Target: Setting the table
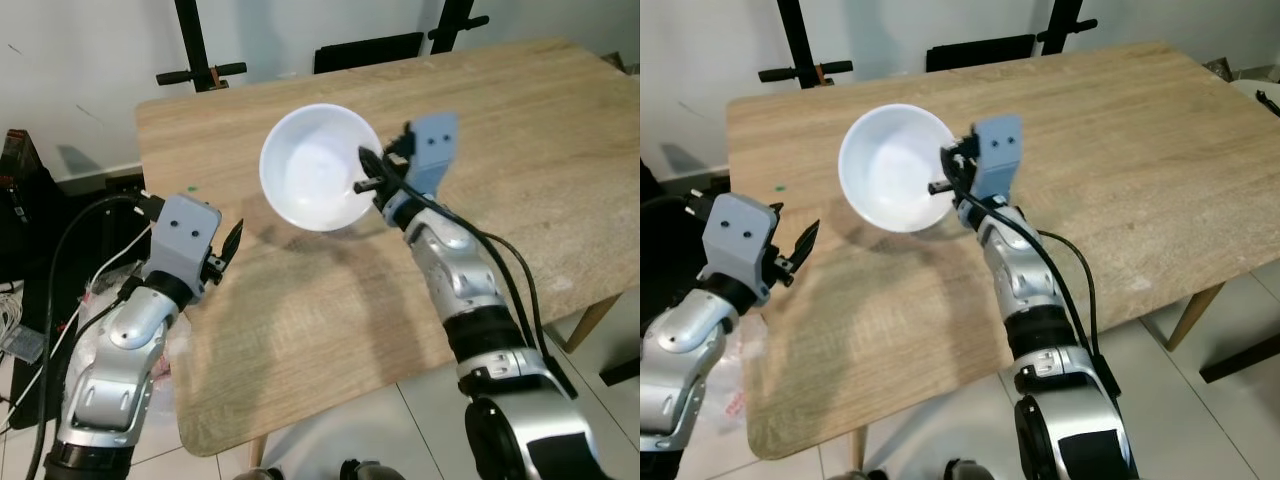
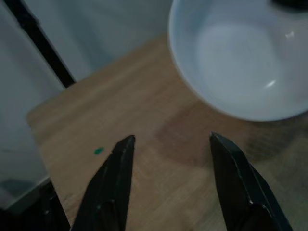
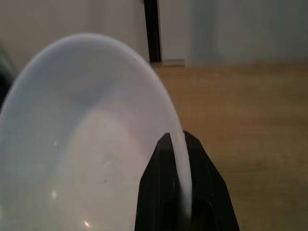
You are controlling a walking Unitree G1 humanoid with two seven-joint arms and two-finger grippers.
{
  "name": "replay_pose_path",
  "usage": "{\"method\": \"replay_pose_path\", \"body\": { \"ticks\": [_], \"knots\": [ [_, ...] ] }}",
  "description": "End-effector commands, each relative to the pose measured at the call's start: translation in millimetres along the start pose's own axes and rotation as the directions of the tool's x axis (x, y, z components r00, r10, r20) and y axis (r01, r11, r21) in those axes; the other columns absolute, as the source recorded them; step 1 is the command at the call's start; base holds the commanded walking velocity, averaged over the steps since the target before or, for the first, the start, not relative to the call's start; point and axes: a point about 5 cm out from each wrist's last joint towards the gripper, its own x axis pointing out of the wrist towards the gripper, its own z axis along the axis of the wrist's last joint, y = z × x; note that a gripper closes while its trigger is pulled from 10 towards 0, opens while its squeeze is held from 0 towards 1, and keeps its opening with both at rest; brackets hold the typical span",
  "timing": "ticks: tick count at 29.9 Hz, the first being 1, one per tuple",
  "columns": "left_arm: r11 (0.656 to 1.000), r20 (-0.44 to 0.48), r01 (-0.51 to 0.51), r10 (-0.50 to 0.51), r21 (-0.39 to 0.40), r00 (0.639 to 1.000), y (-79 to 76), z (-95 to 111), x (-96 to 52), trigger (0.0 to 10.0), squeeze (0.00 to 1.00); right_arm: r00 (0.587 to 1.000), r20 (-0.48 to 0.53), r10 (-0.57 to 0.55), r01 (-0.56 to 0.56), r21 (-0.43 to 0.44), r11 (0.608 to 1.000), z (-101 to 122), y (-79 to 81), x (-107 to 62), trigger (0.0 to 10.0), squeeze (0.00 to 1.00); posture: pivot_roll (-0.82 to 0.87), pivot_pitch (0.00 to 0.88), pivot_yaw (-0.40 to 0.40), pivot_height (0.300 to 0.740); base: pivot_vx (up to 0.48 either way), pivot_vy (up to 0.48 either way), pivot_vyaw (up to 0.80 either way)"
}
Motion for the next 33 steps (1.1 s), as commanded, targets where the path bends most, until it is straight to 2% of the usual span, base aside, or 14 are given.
{"method": "replay_pose_path", "body": {
  "ticks": [1, 2, 7, 8, 9, 10, 11, 16, 17, 20, 26, 28, 29, 33],
  "knots": [
    [0.999, 0.018, 0.041, -0.041, 0.008, 0.999, 5.4, 9.9, 0.5, 10.0, 0.00, 0.997, -0.079, -0.016, 0.020, 0.048, 0.999, -7.4, -7.1, 2.7, 10.0, 0.00, 0.04, 0.054, 0.030, 0.740, 0.000, 0.000, 0.00],
    [0.999, 0.018, 0.041, -0.041, 0.008, 0.999, 5.4, 9.9, 0.5, 10.0, 0.00, 0.997, -0.079, -0.016, 0.020, 0.048, 0.999, -7.4, -7.1, 2.7, 10.0, 0.00, 0.04, 0.054, 0.030, 0.740, 0.000, 0.000, 0.00],
    [0.992, 0.033, 0.122, -0.123, 0.017, 0.992, 9.8, 22.4, -2.1, 10.0, 0.00, 0.971, -0.229, -0.065, 0.085, 0.079, 0.993, -20.4, -19.5, 5.4, 10.0, 0.00, 0.05, 0.060, 0.041, 0.740, 0.000, 0.000, 0.00],
    [0.992, 0.032, 0.125, -0.125, 0.016, 0.992, 9.5, 22.9, -3.0, 10.0, 0.00, 0.963, -0.261, -0.074, 0.095, 0.071, 0.993, -24.5, -21.8, 4.0, 10.0, 0.15, 0.06, 0.062, 0.041, 0.740, 0.000, 0.000, 0.00],
    [0.992, 0.032, 0.125, -0.125, 0.016, 0.992, 9.5, 22.9, -3.0, 10.0, 0.00, 0.963, -0.261, -0.074, 0.095, 0.071, 0.993, -24.5, -21.8, 4.0, 10.0, 0.15, 0.06, 0.062, 0.041, 0.740, 0.000, 0.000, 0.00],
    [0.992, 0.029, 0.126, -0.126, 0.014, 0.992, 9.0, 22.9, -3.7, 10.0, 0.00, 0.956, -0.284, -0.079, 0.101, 0.064, 0.993, -27.9, -23.2, 2.9, 10.0, 0.35, 0.06, 0.062, 0.041, 0.740, 0.000, 0.000, 0.00],
    [0.992, 0.024, 0.126, -0.127, 0.010, 0.992, 8.0, 22.3, -4.5, 10.0, 0.00, 0.950, -0.302, -0.075, 0.102, 0.075, 0.992, -31.2, -23.7, 1.7, 10.0, 0.60, 0.06, 0.065, 0.040, 0.740, 0.000, 0.000, 0.00],
    [0.990, 0.002, 0.139, -0.139, 0.003, 0.990, 4.6, 18.4, -8.8, 10.0, 0.00, 0.936, -0.343, -0.076, 0.109, 0.078, 0.991, -39.5, -25.7, -2.0, 10.0, 0.59, 0.05, 0.068, 0.046, 0.740, 0.000, 0.000, 0.00],
    [0.990, -0.005, 0.143, -0.143, 0.000, 0.990, 3.9, 17.1, -9.6, 10.0, 0.00, 0.932, -0.355, -0.076, 0.112, 0.081, 0.990, -42.1, -26.5, -3.3, 10.0, 1.00, 0.05, 0.068, 0.048, 0.740, 0.000, 0.000, 0.00],
    [0.988, -0.017, 0.151, -0.151, -0.004, 0.988, 3.3, 15.7, -9.7, 10.0, 0.00, 0.934, -0.347, -0.079, 0.118, 0.095, 0.988, -43.3, -27.2, -3.7, 10.0, 1.00, 0.05, 0.067, 0.052, 0.740, 0.000, 0.000, 0.00],
    [0.987, -0.026, 0.159, -0.160, -0.014, 0.987, 1.1, 15.1, -9.4, 10.0, 0.00, 0.969, -0.236, -0.075, 0.101, 0.097, 0.990, -26.0, -29.0, 2.2, 10.0, 1.00, 0.05, 0.062, 0.056, 0.740, 0.000, 0.000, 0.00],
    [0.987, -0.029, 0.161, -0.162, -0.021, 0.986, -1.8, 13.9, -9.4, 10.0, 0.00, 0.987, -0.139, -0.079, 0.092, 0.092, 0.992, -10.1, -33.3, 3.6, 10.0, 1.00, 0.04, 0.058, 0.059, 0.740, 0.000, 0.000, 0.00],
    [0.987, -0.029, 0.161, -0.161, -0.023, 0.986, -2.3, 13.6, -9.4, 10.0, 0.00, 0.992, -0.101, -0.081, 0.090, 0.092, 0.992, -3.5, -35.2, 3.3, 10.0, 0.01, 0.04, 0.058, 0.059, 0.740, 0.000, 0.000, 0.00],
    [0.987, -0.028, 0.157, -0.158, -0.030, 0.987, -3.0, 12.8, -8.3, 10.0, 0.00, 0.996, -0.004, -0.092, 0.092, 0.083, 0.992, 12.7, -41.2, -1.7, 10.0, 0.00, 0.03, 0.052, 0.059, 0.740, 0.000, 0.000, 0.00]
  ]
}}
